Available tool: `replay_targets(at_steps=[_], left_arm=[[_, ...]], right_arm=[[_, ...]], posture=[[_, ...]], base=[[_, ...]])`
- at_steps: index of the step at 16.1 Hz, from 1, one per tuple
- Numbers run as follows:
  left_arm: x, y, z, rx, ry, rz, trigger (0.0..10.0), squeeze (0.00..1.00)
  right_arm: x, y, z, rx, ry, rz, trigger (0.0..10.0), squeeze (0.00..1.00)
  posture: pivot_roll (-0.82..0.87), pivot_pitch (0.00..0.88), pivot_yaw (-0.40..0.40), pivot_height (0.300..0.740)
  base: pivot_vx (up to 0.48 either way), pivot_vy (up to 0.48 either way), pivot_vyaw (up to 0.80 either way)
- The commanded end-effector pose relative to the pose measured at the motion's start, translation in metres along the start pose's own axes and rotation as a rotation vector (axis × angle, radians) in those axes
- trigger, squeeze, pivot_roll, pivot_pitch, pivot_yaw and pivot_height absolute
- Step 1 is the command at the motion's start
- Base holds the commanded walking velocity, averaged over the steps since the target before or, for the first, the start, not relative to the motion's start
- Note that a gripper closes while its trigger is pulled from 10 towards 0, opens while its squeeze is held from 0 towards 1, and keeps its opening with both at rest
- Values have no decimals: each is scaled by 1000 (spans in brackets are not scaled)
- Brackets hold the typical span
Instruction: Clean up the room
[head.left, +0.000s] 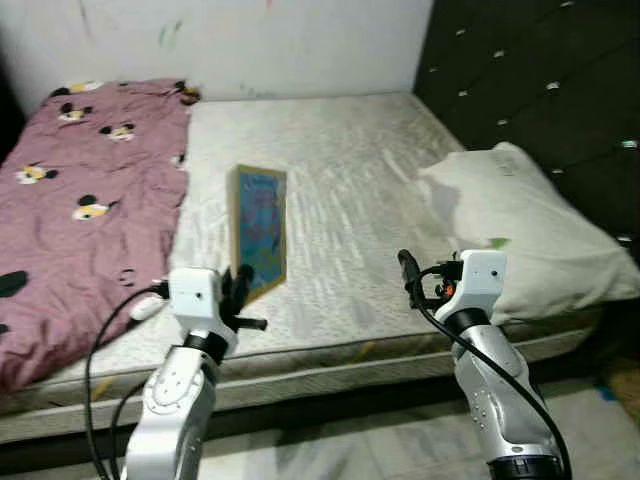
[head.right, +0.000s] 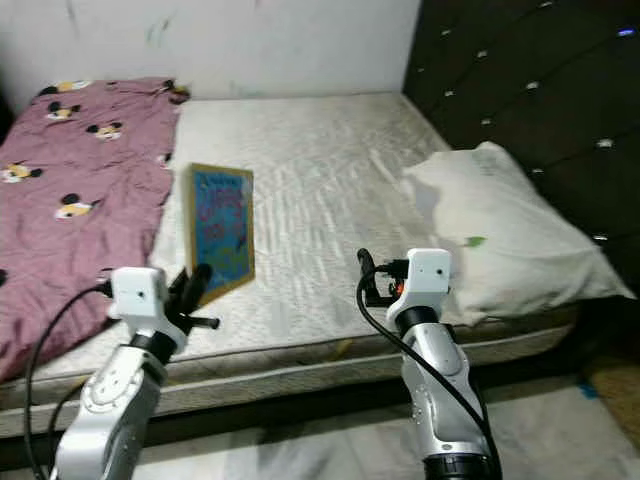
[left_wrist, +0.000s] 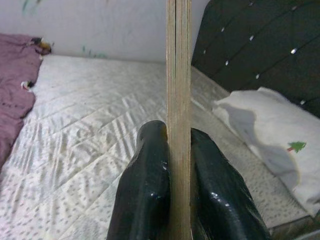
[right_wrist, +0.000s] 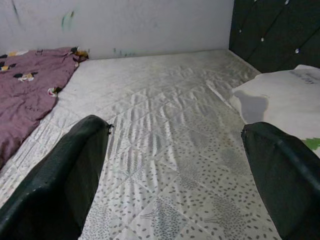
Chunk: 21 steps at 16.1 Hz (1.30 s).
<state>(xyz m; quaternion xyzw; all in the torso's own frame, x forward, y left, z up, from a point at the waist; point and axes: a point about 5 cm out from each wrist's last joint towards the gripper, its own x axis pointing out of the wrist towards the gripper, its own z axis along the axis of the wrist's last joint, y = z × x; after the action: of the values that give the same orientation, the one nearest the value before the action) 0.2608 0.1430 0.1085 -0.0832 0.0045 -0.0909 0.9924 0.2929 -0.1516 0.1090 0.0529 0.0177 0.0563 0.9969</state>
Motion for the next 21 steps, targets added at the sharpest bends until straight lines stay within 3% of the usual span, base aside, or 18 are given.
replay_targets(at_steps=[1, 16, 21], left_arm=[[1, 6, 14, 15, -70, 5, 10000, 0], [2, 1, 13, -7, -70, -27, 10000, 0], [4, 3, 7, 2, -29, 32, 10000, 0]], right_arm=[[3, 6, 3, 4, -14, 24, 10000, 0], [3, 4, 3, -2, -21, 16, 10000, 0], [3, 3, 2, -13, -18, 12, 10000, 0]], posture=[[-68, 0, -32, 740], [-76, 0, -27, 740], [-76, 0, -25, 740]], base=[[296, 0, 0], [446, 0, 0], [69, 0, 0]])
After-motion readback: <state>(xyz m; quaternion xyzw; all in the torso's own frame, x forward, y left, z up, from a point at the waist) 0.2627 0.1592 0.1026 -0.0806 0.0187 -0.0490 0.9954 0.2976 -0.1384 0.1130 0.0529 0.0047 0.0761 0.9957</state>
